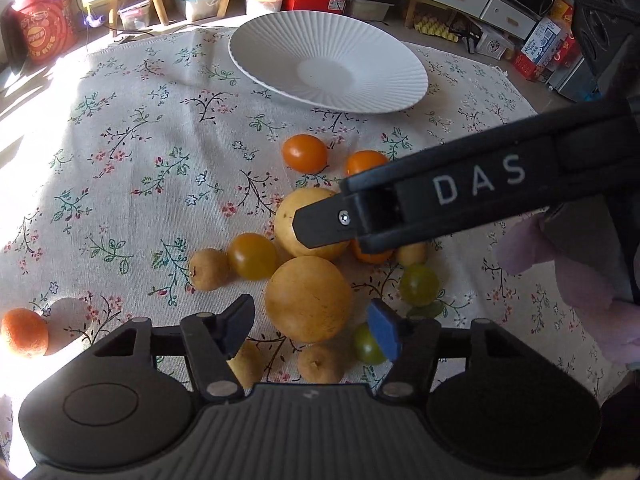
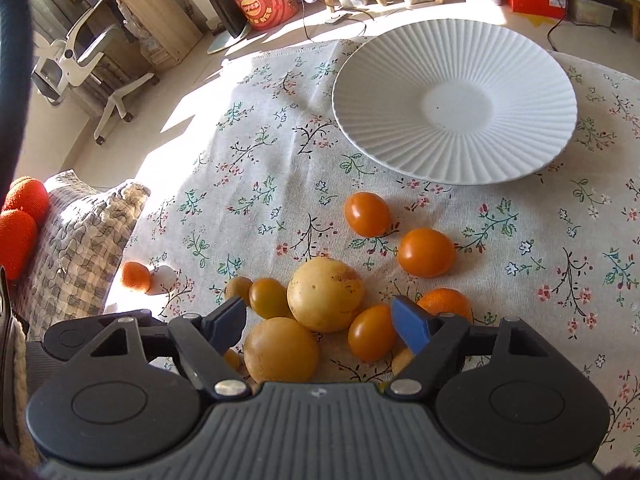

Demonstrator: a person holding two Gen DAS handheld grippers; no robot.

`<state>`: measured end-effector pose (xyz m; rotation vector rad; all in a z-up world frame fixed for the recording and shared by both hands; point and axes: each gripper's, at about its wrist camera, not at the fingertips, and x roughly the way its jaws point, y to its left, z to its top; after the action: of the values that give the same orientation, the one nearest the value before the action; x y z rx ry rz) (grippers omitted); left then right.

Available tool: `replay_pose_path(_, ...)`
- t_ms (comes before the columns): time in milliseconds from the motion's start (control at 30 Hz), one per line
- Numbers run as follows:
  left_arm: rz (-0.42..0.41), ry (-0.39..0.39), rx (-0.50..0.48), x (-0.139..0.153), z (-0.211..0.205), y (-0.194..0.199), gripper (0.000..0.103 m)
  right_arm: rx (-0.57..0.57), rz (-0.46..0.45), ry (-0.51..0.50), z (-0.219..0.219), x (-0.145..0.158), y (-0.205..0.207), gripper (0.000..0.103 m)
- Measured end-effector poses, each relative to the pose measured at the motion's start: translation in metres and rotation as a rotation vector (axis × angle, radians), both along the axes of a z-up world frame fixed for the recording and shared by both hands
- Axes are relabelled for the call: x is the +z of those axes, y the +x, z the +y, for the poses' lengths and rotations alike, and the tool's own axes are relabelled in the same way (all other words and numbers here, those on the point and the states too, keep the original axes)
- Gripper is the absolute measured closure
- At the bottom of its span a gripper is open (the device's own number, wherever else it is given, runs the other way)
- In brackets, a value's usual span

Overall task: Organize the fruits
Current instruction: 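Close the left gripper on a large yellow fruit while the right gripper grasps another, then lift both held yellow fruits and carry them over the white plate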

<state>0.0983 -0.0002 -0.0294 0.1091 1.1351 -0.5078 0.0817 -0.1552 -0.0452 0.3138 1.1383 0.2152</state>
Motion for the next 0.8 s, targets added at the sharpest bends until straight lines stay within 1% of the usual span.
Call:
replay_pose_path(167, 0.016, -0.02, -0.002, -0.007, 0.002, 0.003, 0.055, 0.01, 0.0, 0.005, 0.005, -0.005, 0.007, 0.035)
replay_pose_path(300, 0.019, -0.031, 0.005, -0.013, 0.004, 0.006, 0.06, 0.013, 0.002, -0.035, 0.009, -0.01, 0.009, 0.04)
replay_pose_path(367, 0.031, -0.041, 0.008, -0.013, 0.005, 0.004, 0.06, 0.016, 0.002, -0.053, 0.011, -0.013, 0.01, 0.042)
replay_pose_path(533, 0.022, -0.039, 0.002, -0.011, 0.004, 0.002, 0.06, 0.021, 0.008, -0.097, 0.012, -0.019, 0.011, 0.047)
replay_pose_path(667, 0.021, -0.043, 0.003, -0.01, 0.006, 0.0, 0.061, 0.018, 0.004, -0.099, 0.014, -0.025, 0.012, 0.05)
replay_pose_path(700, 0.022, -0.046, 0.006, -0.009, 0.007, -0.001, 0.061, 0.022, 0.0, -0.095, 0.015, -0.026, 0.012, 0.054)
replay_pose_path(800, 0.023, -0.049, 0.007, -0.009, 0.007, 0.0, 0.062, 0.021, -0.007, -0.102, 0.016, -0.025, 0.011, 0.055)
